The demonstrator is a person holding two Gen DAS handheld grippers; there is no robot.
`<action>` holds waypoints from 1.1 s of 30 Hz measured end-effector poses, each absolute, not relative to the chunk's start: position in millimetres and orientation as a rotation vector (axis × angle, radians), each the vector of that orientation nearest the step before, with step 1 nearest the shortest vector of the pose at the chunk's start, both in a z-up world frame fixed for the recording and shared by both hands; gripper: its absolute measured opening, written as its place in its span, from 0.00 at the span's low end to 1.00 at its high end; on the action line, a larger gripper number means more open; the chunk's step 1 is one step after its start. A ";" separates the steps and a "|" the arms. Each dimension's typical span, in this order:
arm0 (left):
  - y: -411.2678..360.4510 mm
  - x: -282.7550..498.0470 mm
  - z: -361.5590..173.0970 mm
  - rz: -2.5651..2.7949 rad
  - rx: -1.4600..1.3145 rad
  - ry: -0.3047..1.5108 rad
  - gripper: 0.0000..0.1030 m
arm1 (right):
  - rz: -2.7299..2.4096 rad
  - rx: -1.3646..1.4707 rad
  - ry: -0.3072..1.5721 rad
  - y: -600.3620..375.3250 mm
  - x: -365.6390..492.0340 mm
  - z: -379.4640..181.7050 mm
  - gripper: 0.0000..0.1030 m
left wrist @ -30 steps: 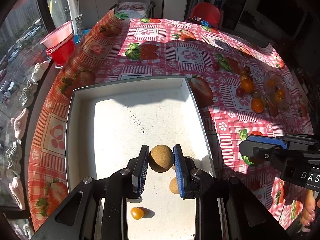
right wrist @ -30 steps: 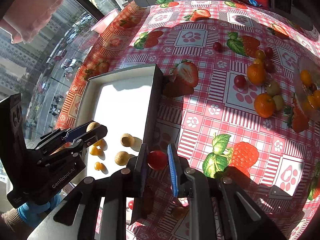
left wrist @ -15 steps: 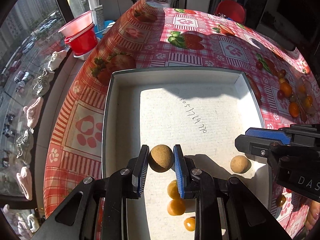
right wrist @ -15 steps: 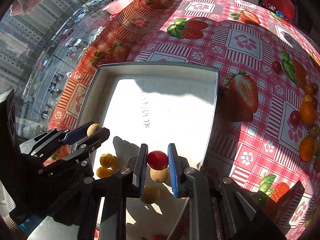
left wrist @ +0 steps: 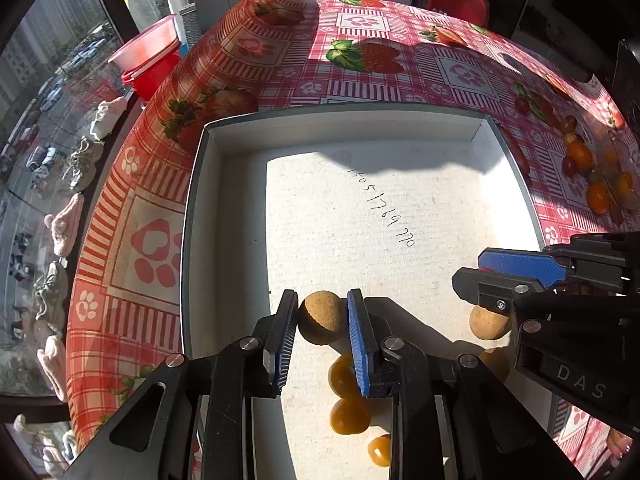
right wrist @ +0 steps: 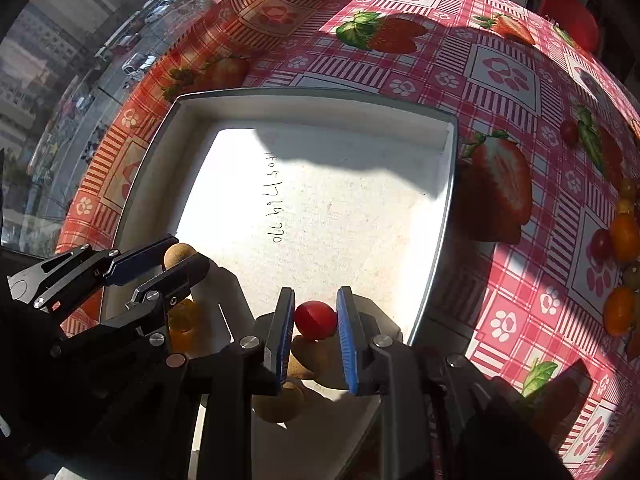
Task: Organize fruits
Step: 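Carry the longan and tomato over the white tray and release them, then grasp a yellow cherry tomato with the left tool while the right tool grasps a red cherry tomato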
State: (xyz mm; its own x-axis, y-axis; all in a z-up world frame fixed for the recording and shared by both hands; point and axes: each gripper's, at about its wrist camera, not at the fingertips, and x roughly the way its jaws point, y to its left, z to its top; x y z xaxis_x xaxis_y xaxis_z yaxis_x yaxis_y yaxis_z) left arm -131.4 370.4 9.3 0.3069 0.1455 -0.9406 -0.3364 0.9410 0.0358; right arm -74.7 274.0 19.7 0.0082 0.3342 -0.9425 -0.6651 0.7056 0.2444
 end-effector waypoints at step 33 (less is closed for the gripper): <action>199.7 -144.0 65.6 -0.084 0.011 1.149 0.75 | 0.506 -0.117 1.382 69.1 -97.3 41.5 0.81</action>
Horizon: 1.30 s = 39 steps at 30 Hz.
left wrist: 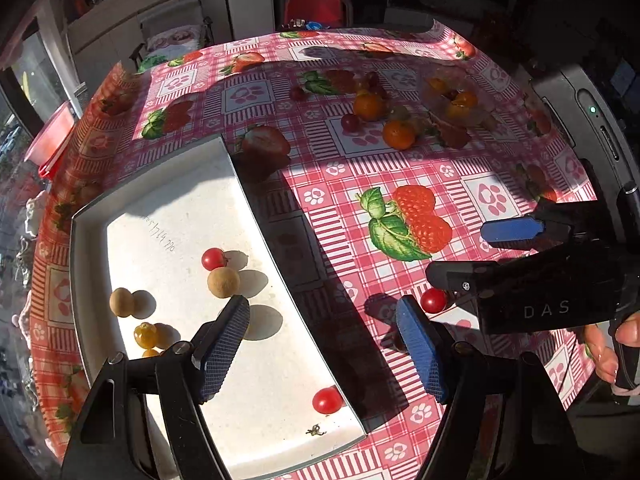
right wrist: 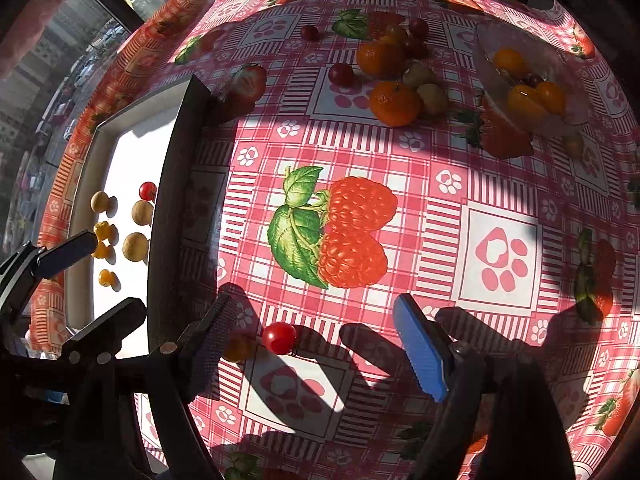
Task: Organize fruits
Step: 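Grasp a yellow cherry tomato with the left tool while the right tool grasps a red cherry tomato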
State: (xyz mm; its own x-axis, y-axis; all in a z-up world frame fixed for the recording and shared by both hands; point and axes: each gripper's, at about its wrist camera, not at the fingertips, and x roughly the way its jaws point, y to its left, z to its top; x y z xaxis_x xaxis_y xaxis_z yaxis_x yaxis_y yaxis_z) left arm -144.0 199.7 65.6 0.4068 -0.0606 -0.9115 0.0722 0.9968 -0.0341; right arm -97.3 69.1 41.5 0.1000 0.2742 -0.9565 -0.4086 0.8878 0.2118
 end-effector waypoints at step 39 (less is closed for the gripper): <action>130.4 -137.0 3.3 -0.172 0.113 1.288 0.37 | 0.639 -0.109 1.469 42.7 -105.3 22.1 0.23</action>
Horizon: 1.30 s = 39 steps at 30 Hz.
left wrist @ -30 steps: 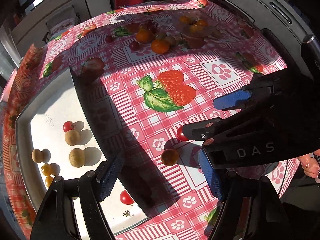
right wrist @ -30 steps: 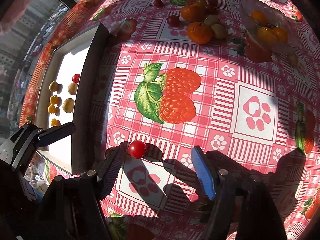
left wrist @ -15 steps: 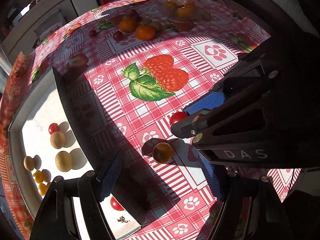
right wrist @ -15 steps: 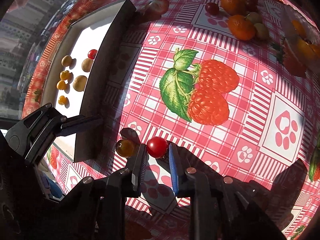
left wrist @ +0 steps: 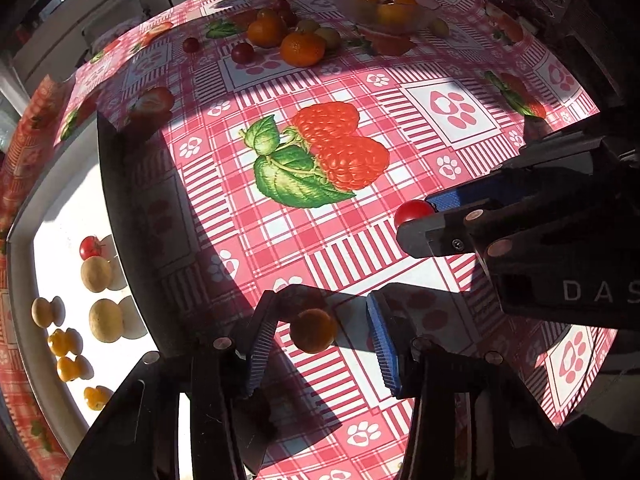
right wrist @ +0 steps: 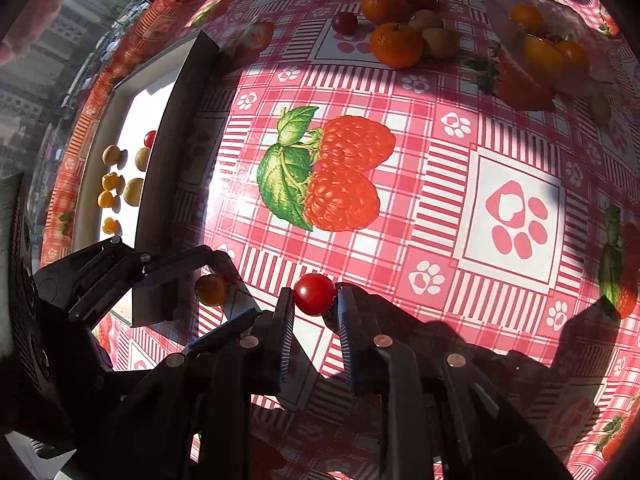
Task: Organize fruits
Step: 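Grasp a yellow cherry tomato with the left tool while the right tool grasps a red cherry tomato, then carry both held tomatoes over the white tray and open both tools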
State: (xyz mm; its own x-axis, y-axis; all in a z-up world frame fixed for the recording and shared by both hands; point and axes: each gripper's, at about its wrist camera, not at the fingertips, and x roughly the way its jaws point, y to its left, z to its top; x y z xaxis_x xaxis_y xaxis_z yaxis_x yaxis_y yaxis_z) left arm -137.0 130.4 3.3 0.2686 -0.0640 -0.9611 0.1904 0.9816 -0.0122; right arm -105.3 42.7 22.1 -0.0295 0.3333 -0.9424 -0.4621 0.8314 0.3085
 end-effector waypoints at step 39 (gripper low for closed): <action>260.8 -179.2 60.1 0.065 -0.321 1.217 0.22 | 0.773 -0.131 1.410 114.1 -120.4 69.9 0.23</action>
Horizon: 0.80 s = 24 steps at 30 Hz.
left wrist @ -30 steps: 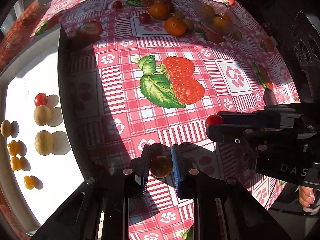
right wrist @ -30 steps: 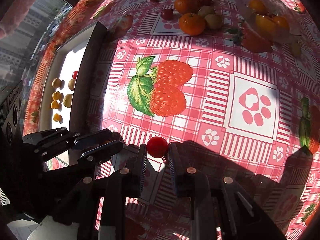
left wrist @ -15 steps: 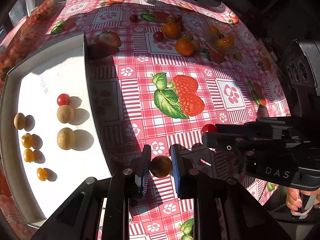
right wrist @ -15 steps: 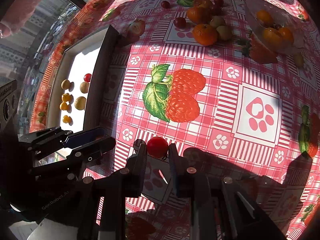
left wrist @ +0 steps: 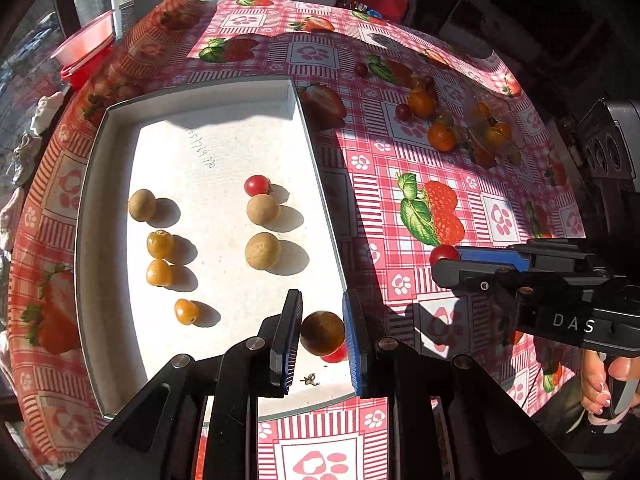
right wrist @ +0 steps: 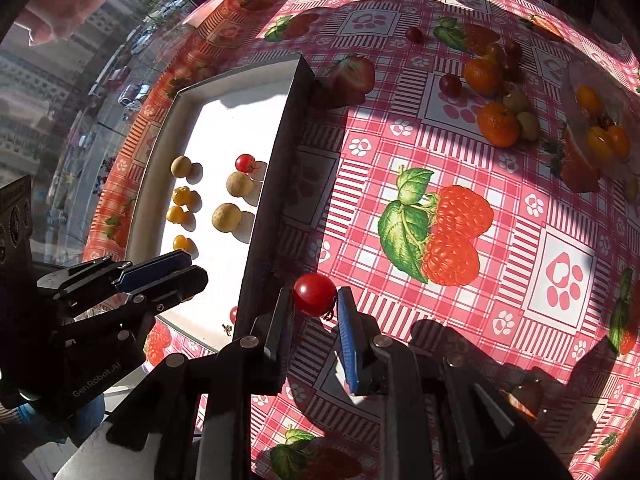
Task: Organize fruits
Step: 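Carry both held tomatoes over the white tray and open both tools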
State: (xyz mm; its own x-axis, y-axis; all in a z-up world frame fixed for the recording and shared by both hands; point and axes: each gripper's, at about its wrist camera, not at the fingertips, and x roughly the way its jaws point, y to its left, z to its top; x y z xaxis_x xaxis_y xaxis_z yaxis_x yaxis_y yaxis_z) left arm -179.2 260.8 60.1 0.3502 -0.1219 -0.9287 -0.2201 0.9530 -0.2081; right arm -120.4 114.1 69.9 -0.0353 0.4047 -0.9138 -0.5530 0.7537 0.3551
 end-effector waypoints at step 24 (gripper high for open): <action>341.3 -229.7 15.3 0.307 -0.380 1.290 0.22 | 0.917 -0.291 1.457 220.9 -159.3 42.8 0.23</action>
State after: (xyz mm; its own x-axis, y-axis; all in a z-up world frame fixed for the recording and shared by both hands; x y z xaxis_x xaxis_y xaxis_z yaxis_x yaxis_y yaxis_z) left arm -229.7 341.3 15.3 0.2518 0.0101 -0.9677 -0.4268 0.8986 -0.1016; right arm -159.3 220.9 42.8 -0.1412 0.3538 -0.9246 -0.6806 0.6436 0.3502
